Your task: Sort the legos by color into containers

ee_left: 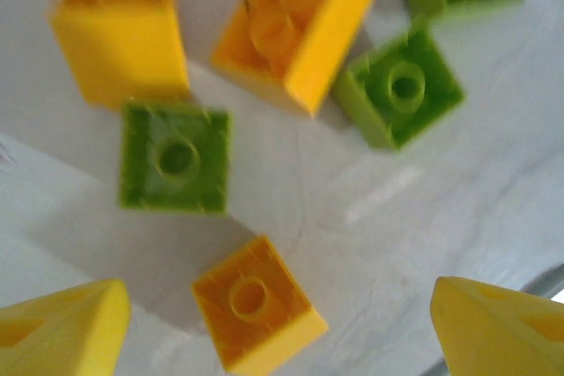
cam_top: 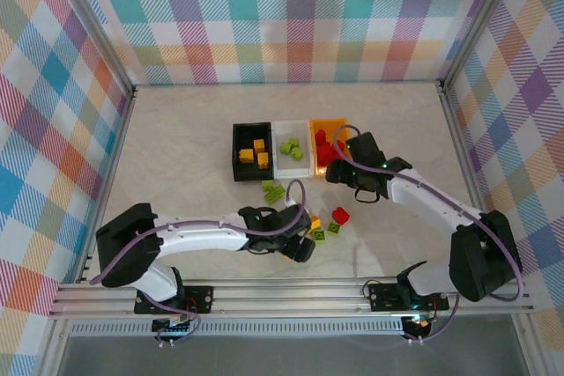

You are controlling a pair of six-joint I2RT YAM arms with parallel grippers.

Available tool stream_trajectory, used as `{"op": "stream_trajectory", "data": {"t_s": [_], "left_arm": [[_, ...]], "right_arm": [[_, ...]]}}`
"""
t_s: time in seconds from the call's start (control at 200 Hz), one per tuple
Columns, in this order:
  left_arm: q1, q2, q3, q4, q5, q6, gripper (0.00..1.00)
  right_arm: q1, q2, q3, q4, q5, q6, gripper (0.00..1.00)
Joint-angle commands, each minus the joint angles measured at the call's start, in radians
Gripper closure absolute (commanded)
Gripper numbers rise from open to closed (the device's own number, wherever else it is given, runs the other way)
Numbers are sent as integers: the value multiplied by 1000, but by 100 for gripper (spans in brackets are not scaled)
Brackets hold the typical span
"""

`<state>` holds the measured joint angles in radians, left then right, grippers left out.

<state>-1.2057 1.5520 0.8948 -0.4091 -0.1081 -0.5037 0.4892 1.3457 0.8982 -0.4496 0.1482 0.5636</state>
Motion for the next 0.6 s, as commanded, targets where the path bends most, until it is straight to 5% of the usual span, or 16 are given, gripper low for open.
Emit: {"op": "stream_trajectory", "data": {"t_s": [0.0, 0.335, 0.595], "left_arm": [[-54, 33, 2, -95, -70, -37, 13], [-67, 85, -26, -26, -114, -68, 25], [-65, 111, -20, -4, -110, -52, 46]], "right_arm": [[-5, -46, -20, 17, 5, 17, 17], [-5, -115, -39, -1, 31, 3, 17], [-5, -140, -44, -12, 48, 1, 17]]}}
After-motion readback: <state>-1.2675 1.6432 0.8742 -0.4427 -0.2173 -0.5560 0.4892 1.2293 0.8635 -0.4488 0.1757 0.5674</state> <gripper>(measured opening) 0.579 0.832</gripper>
